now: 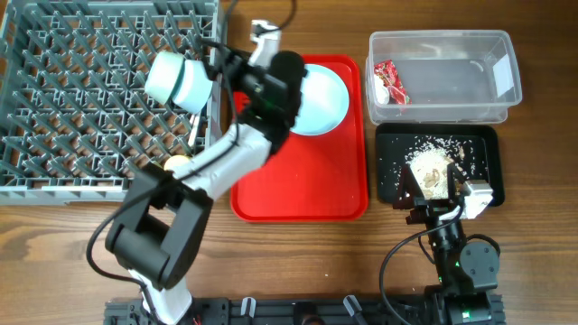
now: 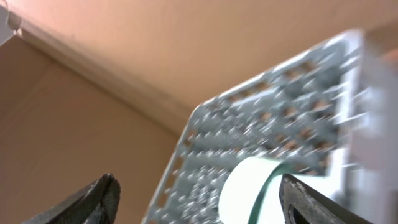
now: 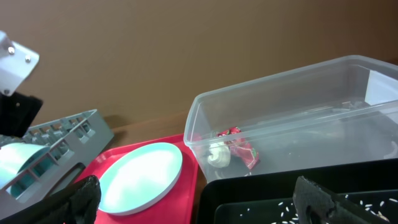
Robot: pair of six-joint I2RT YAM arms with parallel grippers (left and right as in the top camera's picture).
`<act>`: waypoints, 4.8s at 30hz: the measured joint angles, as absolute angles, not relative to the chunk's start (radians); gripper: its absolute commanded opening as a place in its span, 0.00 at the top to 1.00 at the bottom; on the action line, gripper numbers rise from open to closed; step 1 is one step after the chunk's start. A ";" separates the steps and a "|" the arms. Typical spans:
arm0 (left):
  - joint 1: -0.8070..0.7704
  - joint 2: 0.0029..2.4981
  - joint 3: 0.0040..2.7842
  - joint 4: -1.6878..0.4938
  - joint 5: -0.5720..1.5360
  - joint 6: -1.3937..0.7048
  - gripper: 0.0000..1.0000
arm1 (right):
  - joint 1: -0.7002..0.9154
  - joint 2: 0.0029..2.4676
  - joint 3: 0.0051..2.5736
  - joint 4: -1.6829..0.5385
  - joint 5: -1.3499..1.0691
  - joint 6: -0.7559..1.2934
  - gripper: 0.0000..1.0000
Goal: Sort waste into correct bins and load items into the dishwasher rack
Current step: 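Move the left gripper over the white plate on the red tray, then grasp the white plate rim with the left gripper and lift, then carry the white plate into the rack and stand it upright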
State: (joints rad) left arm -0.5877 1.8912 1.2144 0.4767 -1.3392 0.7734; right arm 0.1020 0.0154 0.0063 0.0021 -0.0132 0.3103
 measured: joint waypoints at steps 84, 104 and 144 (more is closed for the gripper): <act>-0.385 1.765 1.577 -0.830 -0.274 -0.283 0.96 | 0.102 0.015 0.006 0.002 -0.013 0.310 0.00; -0.275 1.594 1.588 -0.920 -1.290 -0.084 0.96 | 0.102 0.015 0.006 0.002 -0.013 0.310 0.00; -0.029 1.818 1.579 -0.510 -1.031 0.719 0.96 | 0.102 0.015 0.006 0.002 -0.013 0.310 0.00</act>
